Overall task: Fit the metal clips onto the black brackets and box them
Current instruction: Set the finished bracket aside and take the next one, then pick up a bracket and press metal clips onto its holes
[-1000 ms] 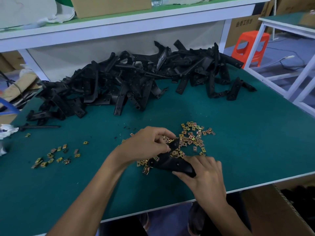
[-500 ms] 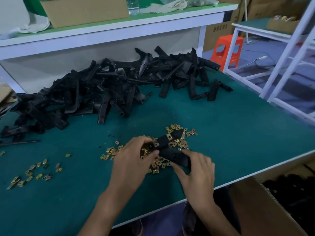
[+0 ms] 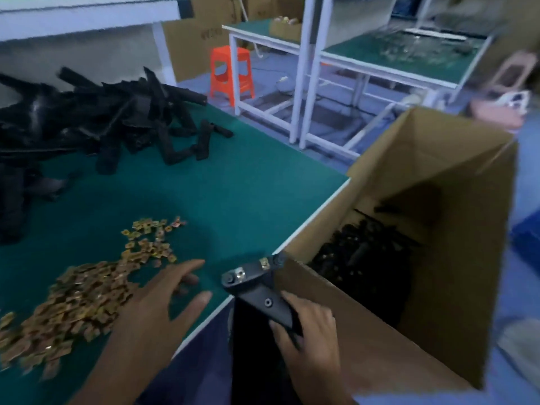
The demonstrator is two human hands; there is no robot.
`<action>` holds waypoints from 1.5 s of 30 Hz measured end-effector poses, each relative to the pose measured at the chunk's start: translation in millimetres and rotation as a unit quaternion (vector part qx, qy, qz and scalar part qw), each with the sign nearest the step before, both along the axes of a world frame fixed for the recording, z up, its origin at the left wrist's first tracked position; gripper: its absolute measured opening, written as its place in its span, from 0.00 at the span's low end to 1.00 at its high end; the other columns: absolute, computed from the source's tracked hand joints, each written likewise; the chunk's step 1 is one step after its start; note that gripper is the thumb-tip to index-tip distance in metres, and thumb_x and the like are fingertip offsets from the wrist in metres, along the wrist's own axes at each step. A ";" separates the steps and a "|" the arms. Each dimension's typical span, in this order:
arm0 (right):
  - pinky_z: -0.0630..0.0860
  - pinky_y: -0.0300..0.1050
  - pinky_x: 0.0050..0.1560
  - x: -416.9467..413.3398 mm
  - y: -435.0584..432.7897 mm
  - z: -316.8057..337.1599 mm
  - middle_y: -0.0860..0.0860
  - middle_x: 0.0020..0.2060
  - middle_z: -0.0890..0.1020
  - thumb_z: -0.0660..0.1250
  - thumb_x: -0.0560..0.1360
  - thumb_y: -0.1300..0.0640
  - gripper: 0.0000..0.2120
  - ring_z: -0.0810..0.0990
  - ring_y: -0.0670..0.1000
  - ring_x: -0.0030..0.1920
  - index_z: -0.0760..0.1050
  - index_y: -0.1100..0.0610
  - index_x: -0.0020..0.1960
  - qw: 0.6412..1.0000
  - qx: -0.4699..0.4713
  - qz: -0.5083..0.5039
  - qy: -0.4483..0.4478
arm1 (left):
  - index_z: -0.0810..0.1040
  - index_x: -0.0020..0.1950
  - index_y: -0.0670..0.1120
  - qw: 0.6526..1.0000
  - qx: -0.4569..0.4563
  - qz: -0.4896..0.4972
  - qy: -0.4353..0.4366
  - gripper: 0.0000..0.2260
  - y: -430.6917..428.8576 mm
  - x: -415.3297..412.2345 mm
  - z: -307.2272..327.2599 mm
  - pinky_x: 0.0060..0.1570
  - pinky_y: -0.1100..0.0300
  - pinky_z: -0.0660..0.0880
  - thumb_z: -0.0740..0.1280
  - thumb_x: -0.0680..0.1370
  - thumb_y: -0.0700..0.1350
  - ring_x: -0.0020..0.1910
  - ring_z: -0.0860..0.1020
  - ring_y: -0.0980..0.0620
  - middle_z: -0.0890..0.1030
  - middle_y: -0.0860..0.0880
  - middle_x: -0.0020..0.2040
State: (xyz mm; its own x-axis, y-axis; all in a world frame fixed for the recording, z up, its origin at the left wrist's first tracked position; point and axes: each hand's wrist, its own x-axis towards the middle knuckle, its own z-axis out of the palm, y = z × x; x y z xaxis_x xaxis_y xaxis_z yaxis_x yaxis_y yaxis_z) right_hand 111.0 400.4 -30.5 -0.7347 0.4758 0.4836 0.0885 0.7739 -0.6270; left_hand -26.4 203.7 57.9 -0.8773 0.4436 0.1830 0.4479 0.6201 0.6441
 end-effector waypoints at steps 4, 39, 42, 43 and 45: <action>0.73 0.49 0.55 36.5 45.8 -3.6 0.39 0.57 0.78 0.76 0.76 0.55 0.21 0.71 0.43 0.56 0.76 0.49 0.66 0.990 -0.079 -0.104 -0.047 | 0.70 0.58 0.77 0.999 0.003 -0.024 -0.033 0.27 6.9 2.4 -12.4 0.49 0.65 0.74 0.76 0.73 0.47 0.49 0.78 0.67 0.79 0.68 0.53; 0.75 0.42 0.24 -143.5 -119.7 32.1 0.45 0.36 0.82 0.61 0.75 0.47 0.15 0.82 0.49 0.33 0.84 0.52 0.44 0.981 0.083 0.174 0.009 | 0.71 0.37 0.46 0.845 0.224 0.465 -0.141 0.13 -176.1 -231.9 -0.5 0.40 0.51 0.79 0.69 0.80 0.43 0.35 0.77 0.45 0.80 0.41 0.40; 0.75 0.43 0.26 -139.7 -122.5 34.4 0.45 0.36 0.82 0.61 0.75 0.47 0.14 0.82 0.49 0.34 0.84 0.52 0.46 0.983 0.076 0.167 0.001 | 0.73 0.41 0.47 0.874 0.203 0.438 -0.060 0.10 -178.3 -218.7 14.6 0.42 0.50 0.79 0.69 0.81 0.46 0.38 0.79 0.46 0.80 0.46 0.39; 0.75 0.43 0.27 -138.5 -123.0 35.5 0.45 0.38 0.82 0.62 0.76 0.47 0.13 0.83 0.50 0.35 0.83 0.52 0.49 0.983 0.064 0.172 -0.004 | 0.74 0.43 0.48 0.886 0.189 0.423 -0.031 0.08 -179.2 -209.9 22.1 0.40 0.51 0.76 0.68 0.81 0.47 0.40 0.79 0.46 0.79 0.47 0.40; 0.74 0.44 0.32 -136.4 -121.8 37.1 0.43 0.43 0.81 0.66 0.80 0.48 0.11 0.83 0.50 0.41 0.80 0.50 0.60 0.983 0.027 0.180 -0.022 | 0.78 0.52 0.49 0.912 0.159 0.378 0.017 0.05 -178.2 -187.8 38.1 0.43 0.50 0.76 0.68 0.81 0.50 0.44 0.80 0.50 0.82 0.50 0.45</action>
